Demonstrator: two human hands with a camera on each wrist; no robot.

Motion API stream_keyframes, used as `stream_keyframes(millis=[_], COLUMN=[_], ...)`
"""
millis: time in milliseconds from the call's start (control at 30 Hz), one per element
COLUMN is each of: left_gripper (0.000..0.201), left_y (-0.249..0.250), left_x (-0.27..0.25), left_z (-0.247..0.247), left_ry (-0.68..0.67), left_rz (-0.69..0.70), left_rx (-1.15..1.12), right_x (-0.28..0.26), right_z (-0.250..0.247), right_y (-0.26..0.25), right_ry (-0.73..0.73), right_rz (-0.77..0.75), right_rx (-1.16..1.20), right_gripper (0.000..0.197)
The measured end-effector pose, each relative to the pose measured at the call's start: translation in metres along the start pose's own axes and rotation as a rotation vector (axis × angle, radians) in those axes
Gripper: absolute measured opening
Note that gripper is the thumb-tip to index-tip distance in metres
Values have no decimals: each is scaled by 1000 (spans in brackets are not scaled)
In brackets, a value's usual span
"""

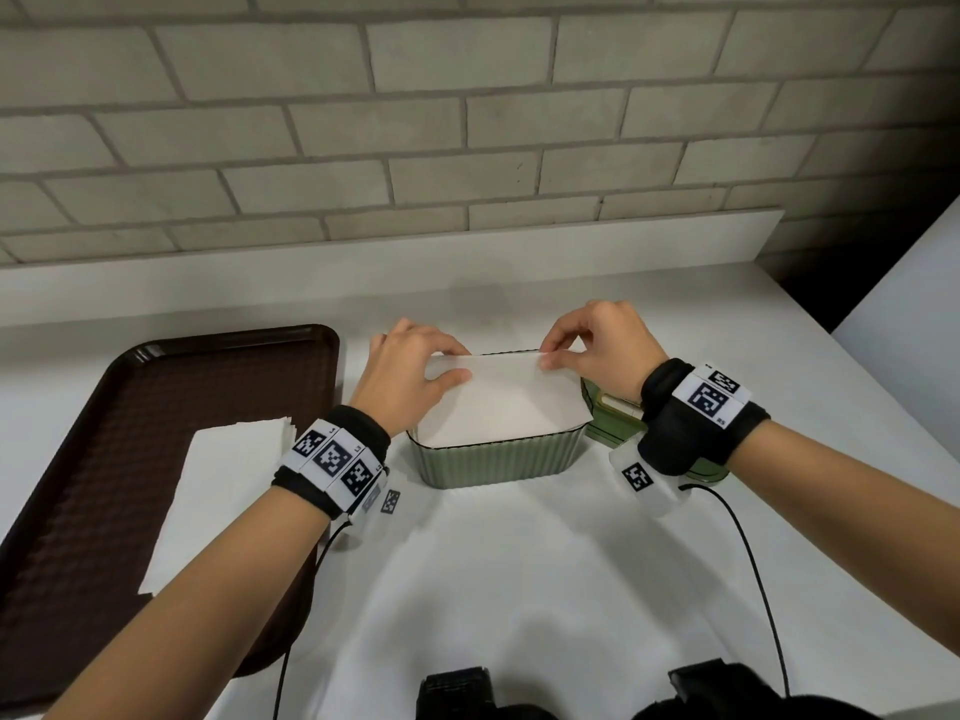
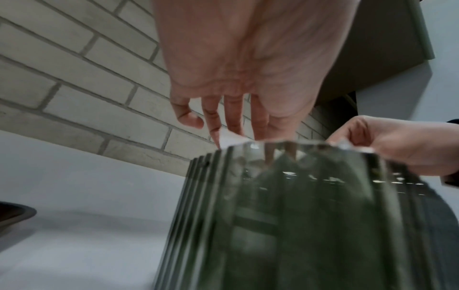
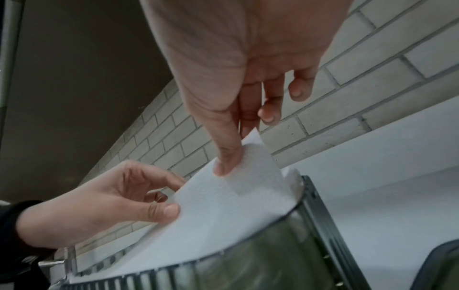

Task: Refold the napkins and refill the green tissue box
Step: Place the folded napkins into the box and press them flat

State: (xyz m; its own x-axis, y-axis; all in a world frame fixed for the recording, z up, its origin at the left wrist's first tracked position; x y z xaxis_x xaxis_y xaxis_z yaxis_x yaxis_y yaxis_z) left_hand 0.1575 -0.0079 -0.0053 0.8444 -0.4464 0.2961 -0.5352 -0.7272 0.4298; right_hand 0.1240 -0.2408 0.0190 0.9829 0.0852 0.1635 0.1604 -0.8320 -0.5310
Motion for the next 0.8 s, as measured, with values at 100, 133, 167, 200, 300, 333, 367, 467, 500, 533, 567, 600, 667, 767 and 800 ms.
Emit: stream_keyframes(millis=[100, 133, 167, 200, 300, 333, 367, 467, 500, 533, 567, 600, 667, 767, 800], left_gripper=[33, 38, 40, 39, 28, 29, 32, 40, 42, 43, 45, 47, 47, 38, 35], left_y=[5, 8, 10, 12, 13, 13, 12, 12, 13, 13, 13, 13, 15, 15, 15], left_x=[2, 1, 1, 0, -4, -4, -4, -6, -6, -6, -6, -6, -6, -7, -7], left_z=[-2, -3, -3, -3, -1, -1, 0, 0, 0, 0, 1, 1, 3, 6, 7], left_ry=[98, 116, 107, 77, -21, -36, -55, -134, -148, -157, -163, -170, -180, -150, -129], left_rz=[25, 55, 93, 136, 217, 230, 241, 247, 254, 267, 285, 305, 339, 392, 416], left_rx=[51, 66, 62, 37, 31, 89, 143, 214, 227, 244, 262, 281, 313, 323, 317], right_x=[7, 9, 11, 13, 19, 21, 23, 26, 27, 27, 25, 25, 24, 22, 22], right_z=[4, 5, 6, 7, 8, 9, 10, 13, 14, 15, 15, 16, 17, 21, 21], right_y=[4, 4, 4, 4, 5, 6, 6, 9, 10, 10, 9, 10, 12, 19, 20], right_ry=[8, 0, -14, -31, -68, -74, -76, -87, -92, -96, -102, -106, -129, -188, -191], right_rz=[21, 23, 22, 24, 45, 55, 66, 99, 108, 116, 121, 126, 136, 134, 133], right_rx=[48, 57, 65, 73, 91, 100, 106, 124, 138, 157, 178, 194, 218, 258, 264], right_gripper=[9, 8, 8, 6, 8, 10, 10, 10, 11, 14, 19, 25, 35, 43, 43])
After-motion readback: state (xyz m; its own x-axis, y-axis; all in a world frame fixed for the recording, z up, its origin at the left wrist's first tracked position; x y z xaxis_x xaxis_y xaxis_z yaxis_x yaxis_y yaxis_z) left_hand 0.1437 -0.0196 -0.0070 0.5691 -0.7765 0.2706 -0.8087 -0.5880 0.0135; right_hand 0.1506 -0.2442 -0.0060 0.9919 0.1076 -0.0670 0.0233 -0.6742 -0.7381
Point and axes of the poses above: each hand's wrist, its own x-axis towards the middle knuckle, its own z-axis out of the palm, y = z × x, the point moved 2 cm from there along x, towards the middle knuckle
